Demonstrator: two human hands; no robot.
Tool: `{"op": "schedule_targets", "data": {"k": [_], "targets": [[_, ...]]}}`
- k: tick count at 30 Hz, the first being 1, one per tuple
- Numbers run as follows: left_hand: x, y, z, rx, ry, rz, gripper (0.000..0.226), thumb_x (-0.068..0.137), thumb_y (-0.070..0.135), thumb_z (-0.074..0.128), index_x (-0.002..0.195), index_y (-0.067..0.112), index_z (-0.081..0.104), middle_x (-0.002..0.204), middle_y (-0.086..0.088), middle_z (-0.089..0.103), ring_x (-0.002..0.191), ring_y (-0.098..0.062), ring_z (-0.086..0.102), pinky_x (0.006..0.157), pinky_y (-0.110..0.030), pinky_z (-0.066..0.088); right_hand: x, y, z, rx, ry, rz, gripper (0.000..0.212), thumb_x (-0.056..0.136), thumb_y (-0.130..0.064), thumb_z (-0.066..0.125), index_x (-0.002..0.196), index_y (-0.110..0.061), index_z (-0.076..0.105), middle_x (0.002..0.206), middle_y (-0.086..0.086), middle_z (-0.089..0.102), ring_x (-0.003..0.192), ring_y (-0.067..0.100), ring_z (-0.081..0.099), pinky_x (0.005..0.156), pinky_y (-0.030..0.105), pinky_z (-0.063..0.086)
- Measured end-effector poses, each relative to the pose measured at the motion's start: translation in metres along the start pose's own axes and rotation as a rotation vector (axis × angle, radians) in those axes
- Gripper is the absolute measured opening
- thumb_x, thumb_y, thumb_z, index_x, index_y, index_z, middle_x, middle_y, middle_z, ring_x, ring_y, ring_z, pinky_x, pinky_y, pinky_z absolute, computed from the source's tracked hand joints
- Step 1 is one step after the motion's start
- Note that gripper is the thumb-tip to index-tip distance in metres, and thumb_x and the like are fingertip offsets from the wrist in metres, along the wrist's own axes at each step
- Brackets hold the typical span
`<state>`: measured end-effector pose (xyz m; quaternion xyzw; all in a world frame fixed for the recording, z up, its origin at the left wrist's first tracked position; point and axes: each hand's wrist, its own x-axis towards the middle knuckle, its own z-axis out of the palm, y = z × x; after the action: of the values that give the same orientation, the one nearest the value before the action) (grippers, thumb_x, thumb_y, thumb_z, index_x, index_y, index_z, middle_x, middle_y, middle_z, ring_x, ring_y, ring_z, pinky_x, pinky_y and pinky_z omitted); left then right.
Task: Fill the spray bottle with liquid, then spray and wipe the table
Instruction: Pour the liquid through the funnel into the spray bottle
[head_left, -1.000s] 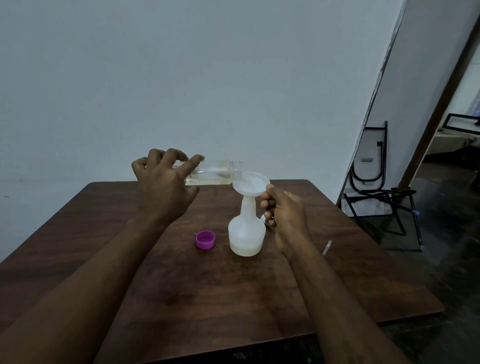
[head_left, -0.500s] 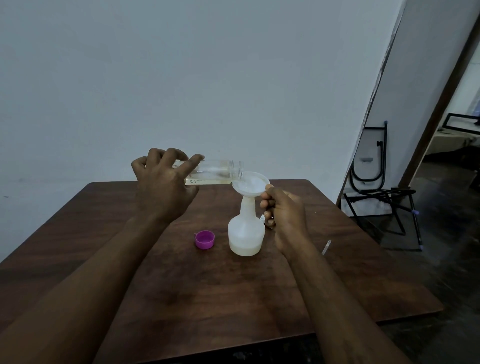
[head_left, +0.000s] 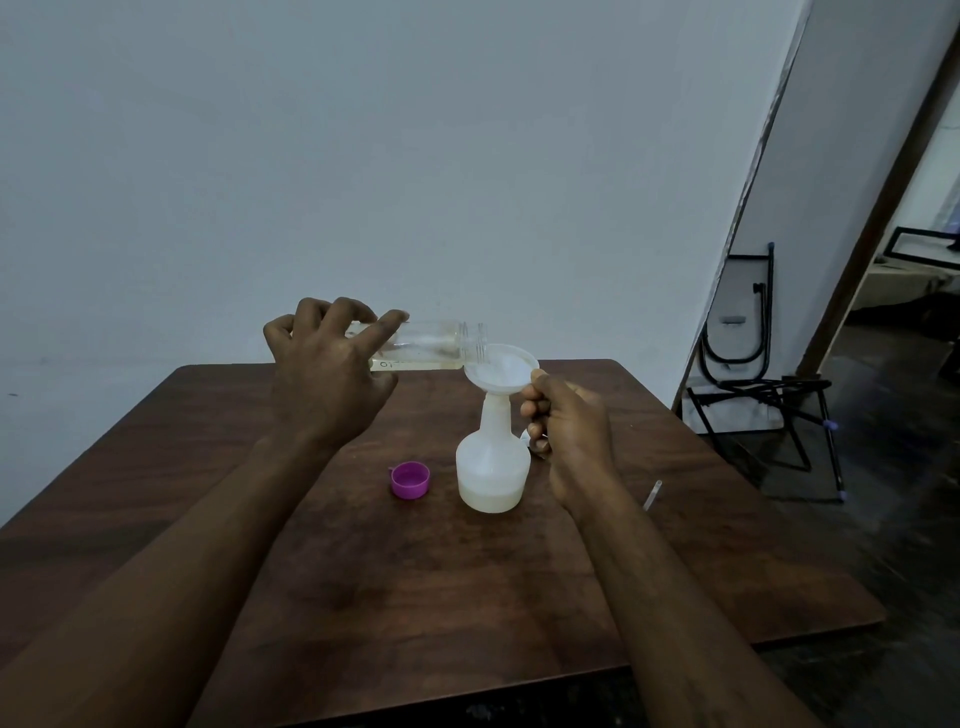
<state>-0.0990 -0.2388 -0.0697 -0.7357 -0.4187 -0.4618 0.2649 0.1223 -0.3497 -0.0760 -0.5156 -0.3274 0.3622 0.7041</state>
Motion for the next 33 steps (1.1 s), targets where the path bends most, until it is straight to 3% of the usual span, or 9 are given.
{"op": "schedule_targets", "data": {"k": [20, 33], "targets": [[0.0003, 0.0003, -0.0013, 0.001, -0.003, 0.009, 0.062, 0.069, 0.024, 0.085, 0.129, 0.034, 0.070, 0.116, 0.002, 0.066, 0.110, -0.032, 0.053, 0.088, -0.047, 0.033, 0.0025, 0.0014, -0.0004, -0.001, -0.006, 0.007, 0.043, 0.097, -0.024, 0.063, 0.054, -0.021, 0.070, 0.059, 0.000, 0.062, 0.041, 0.009, 0.044, 0.039, 0.022, 0.032], [0.0024, 0.0031, -0.0052, 0.001, -0.024, -0.002, 0.062, 0.070, 0.023, 0.086, 0.129, 0.033, 0.071, 0.117, 0.000, 0.067, 0.112, -0.034, 0.054, 0.089, -0.048, 0.033, 0.0037, 0.0015, -0.0001, -0.009, 0.007, 0.008, 0.035, 0.098, -0.023, 0.063, 0.063, -0.016, 0.067, 0.058, 0.000, 0.061, 0.041, 0.009, 0.044, 0.039, 0.022, 0.031]]}}
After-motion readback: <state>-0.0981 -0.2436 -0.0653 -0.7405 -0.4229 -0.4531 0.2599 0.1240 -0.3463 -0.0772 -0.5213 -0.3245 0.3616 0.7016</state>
